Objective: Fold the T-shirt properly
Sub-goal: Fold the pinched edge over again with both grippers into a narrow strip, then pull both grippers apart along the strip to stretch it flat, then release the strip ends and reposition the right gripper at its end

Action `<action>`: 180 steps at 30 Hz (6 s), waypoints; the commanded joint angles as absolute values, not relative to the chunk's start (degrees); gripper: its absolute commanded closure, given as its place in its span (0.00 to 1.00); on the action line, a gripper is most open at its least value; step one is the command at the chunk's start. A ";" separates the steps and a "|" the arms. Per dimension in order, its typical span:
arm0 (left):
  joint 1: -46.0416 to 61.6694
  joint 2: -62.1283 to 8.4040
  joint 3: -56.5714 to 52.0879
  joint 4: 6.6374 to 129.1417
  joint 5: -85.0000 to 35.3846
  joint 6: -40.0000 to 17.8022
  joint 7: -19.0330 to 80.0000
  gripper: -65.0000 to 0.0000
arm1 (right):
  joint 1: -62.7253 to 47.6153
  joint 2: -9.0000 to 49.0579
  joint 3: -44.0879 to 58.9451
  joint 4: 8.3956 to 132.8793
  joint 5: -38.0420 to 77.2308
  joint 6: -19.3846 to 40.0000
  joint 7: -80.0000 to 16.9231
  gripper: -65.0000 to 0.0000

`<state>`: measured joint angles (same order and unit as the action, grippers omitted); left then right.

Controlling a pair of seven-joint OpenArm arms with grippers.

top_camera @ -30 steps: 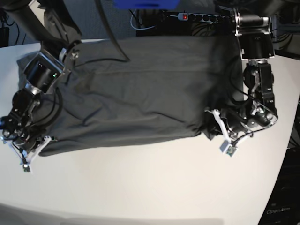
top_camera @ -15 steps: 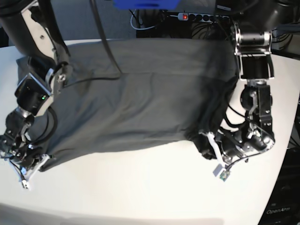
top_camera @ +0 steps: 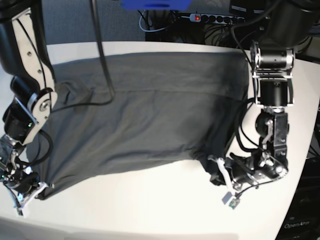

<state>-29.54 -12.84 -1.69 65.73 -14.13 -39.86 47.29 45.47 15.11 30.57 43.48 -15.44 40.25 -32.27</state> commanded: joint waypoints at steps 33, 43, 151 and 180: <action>-20.00 -14.02 -1.71 84.26 -14.90 -40.00 47.60 0.96 | 21.49 10.59 30.90 85.67 -14.20 40.00 -36.53 0.99; -12.88 -15.96 -8.04 93.05 -14.99 -40.00 47.69 0.96 | 14.90 9.54 37.41 93.14 -14.11 40.00 -36.53 0.99; 18.59 -17.98 -17.45 101.67 -14.90 -40.00 47.08 0.46 | -3.21 1.98 58.95 94.90 -13.23 40.00 -36.44 0.16; 18.51 -18.07 -17.54 101.23 -14.90 -40.00 46.99 0.46 | -7.96 2.33 61.14 95.78 -13.23 40.00 -36.44 0.16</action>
<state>18.87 -17.32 -17.37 100.49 -14.33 -40.10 47.77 -7.88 1.39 60.88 94.76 -13.39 40.49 -37.28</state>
